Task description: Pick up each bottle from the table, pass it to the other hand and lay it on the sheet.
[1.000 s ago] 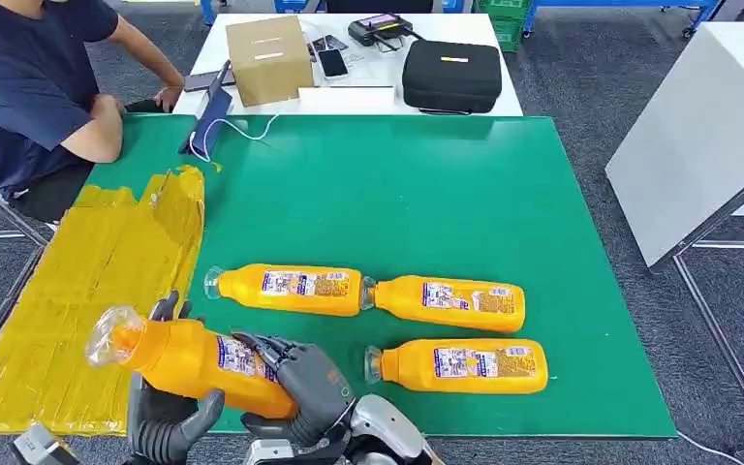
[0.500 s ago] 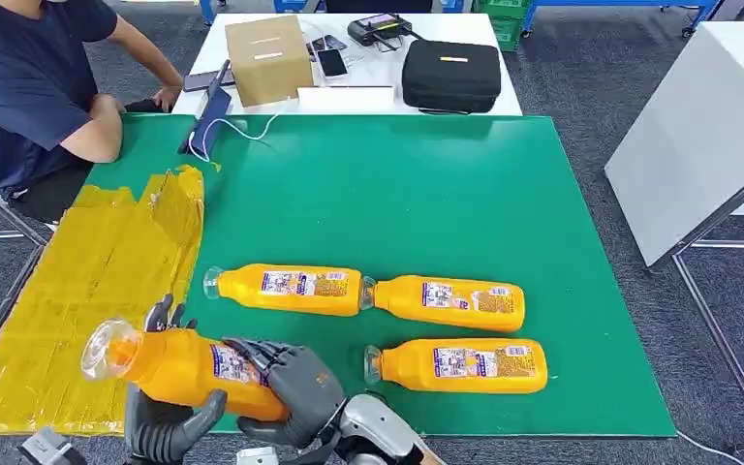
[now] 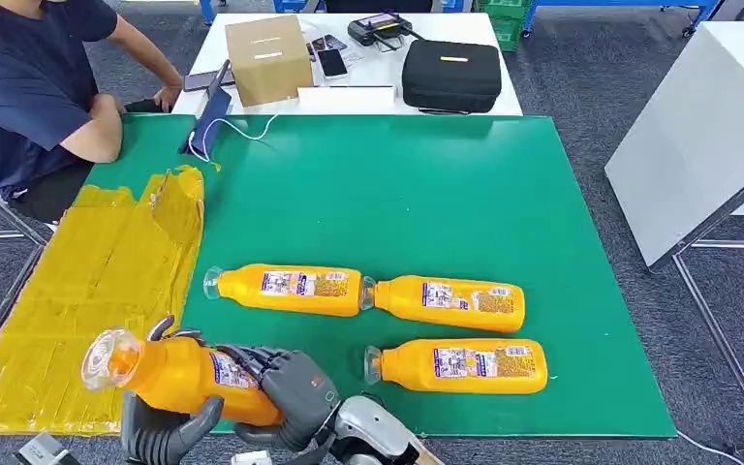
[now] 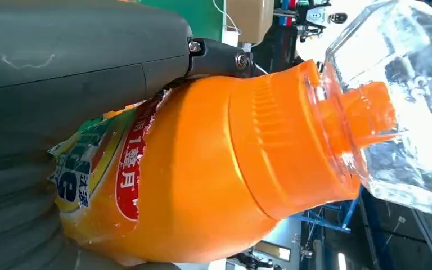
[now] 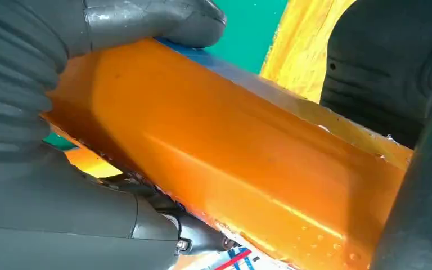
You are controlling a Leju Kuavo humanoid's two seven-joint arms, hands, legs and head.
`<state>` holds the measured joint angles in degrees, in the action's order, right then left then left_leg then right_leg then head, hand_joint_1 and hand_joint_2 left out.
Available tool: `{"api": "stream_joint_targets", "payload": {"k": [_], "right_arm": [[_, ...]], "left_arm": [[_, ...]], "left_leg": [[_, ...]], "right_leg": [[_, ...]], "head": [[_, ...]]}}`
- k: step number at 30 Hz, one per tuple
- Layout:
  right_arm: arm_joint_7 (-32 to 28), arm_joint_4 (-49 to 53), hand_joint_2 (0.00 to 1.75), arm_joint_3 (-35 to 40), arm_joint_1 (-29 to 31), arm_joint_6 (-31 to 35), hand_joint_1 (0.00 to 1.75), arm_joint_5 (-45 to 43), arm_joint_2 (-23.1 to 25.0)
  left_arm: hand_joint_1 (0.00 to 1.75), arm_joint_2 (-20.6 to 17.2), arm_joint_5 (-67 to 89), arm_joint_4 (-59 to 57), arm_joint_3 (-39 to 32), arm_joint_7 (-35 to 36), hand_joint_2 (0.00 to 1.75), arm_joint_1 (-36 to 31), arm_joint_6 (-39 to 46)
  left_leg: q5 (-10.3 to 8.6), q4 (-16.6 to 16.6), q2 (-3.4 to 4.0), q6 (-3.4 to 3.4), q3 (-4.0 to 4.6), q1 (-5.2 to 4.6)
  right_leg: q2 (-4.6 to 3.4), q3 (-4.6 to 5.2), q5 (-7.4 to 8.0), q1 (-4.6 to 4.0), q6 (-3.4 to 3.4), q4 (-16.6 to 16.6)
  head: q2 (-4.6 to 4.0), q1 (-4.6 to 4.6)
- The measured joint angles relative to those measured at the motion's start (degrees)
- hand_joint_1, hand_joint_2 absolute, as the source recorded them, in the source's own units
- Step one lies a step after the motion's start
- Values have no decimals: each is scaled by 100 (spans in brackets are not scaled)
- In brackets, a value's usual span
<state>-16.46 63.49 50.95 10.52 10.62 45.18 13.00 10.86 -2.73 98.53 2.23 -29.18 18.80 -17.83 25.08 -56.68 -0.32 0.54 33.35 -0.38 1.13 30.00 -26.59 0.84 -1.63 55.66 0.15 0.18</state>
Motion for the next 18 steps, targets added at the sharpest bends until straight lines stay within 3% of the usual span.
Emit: {"api": "stream_joint_targets", "payload": {"k": [18], "right_arm": [[83,48,175,-17,-14,149,175,127,-7]], "left_arm": [[175,7,-146,-15,-59,13,175,-9,-197]], "left_leg": [[0,0,1,0,0,0]], "right_leg": [[0,1,0,0,0,0]], "head": [[0,0]]}}
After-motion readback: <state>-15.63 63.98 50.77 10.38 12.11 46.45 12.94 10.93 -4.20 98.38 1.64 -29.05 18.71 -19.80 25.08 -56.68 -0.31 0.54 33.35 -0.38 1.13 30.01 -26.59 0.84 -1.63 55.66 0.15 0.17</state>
